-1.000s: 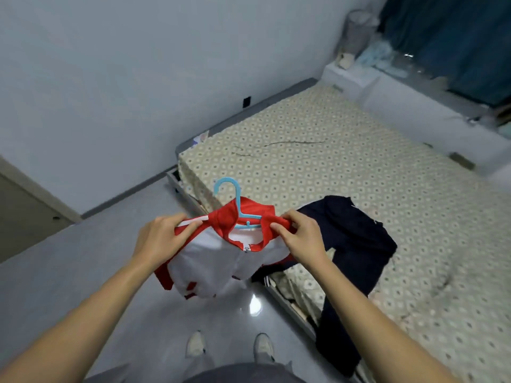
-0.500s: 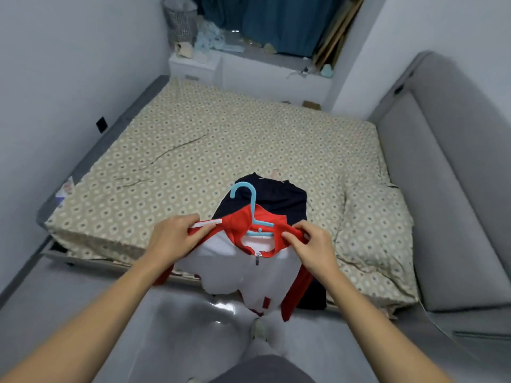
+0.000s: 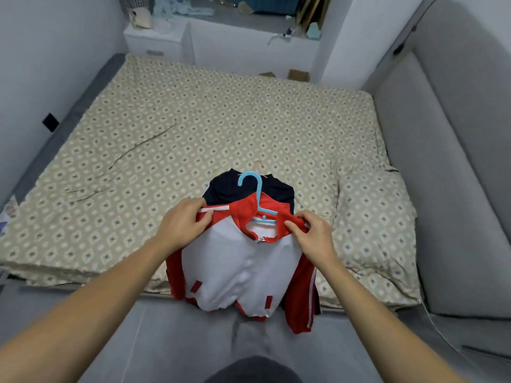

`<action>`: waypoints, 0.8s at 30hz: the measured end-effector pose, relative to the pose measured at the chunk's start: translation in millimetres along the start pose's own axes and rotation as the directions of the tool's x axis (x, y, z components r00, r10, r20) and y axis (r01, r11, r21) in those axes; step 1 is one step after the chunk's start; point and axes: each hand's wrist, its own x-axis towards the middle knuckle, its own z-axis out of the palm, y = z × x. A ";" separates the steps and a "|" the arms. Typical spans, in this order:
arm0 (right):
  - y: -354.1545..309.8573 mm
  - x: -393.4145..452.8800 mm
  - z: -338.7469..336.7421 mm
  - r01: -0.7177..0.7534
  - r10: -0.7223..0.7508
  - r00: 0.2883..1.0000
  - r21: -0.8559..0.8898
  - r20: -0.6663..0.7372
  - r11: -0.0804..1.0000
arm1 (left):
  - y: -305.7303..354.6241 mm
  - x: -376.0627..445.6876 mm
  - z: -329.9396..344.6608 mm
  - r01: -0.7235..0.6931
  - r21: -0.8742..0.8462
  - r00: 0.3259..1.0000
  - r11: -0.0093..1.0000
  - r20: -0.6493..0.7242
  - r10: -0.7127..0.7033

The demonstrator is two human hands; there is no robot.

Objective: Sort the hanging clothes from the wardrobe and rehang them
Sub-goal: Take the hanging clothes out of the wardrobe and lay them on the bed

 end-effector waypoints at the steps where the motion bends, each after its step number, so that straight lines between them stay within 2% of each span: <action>1: 11.6 20.6 4.6 -0.006 0.006 1.000 -0.002 0.017 1.000 | -1.8 21.2 9.9 0.013 -0.003 1.000 1.000 0.011 -0.013; 6: 73.7 122.5 31.6 -0.055 0.058 0.991 -0.023 0.118 0.998 | -16.5 121.8 67.1 0.057 0.045 0.996 0.997 0.066 -0.059; 14: 158.2 263.1 102.6 -0.051 0.066 0.964 -0.063 0.257 0.997 | -64.6 254.0 151.0 0.151 0.132 0.987 0.980 0.041 -0.157; 20: 205.9 319.4 153.7 -0.087 0.135 0.927 -0.151 0.349 0.985 | -93.5 307.7 203.3 0.213 0.201 0.969 0.956 0.084 -0.234; 24: 198.0 336.5 161.4 -0.049 0.126 0.921 -0.212 0.370 0.976 | -94.0 316.5 204.2 0.271 0.199 0.955 0.942 0.067 -0.289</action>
